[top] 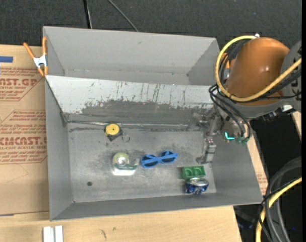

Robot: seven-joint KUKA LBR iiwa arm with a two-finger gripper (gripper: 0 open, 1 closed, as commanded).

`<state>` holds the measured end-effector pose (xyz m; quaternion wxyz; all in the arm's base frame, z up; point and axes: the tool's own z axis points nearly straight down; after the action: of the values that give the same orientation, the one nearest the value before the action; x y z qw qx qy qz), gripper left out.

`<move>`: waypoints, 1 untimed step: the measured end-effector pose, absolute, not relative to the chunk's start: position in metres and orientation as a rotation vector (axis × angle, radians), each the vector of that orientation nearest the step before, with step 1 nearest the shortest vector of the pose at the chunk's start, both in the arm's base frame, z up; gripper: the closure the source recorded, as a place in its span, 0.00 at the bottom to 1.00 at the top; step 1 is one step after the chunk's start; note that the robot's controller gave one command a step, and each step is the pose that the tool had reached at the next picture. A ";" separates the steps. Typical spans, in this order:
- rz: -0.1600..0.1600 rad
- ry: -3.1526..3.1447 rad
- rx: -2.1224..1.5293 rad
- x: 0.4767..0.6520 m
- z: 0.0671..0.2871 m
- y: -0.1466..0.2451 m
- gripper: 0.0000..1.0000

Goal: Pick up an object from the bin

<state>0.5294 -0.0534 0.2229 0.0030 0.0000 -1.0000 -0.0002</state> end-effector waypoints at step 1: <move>-0.004 -3.121 0.317 0.551 0.066 0.037 0.00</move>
Offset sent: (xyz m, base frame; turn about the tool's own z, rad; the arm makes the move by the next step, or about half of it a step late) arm 0.0236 0.0874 -0.1529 -0.1983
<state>0.5514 0.0373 0.0655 0.0023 0.1011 -0.9949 -0.0013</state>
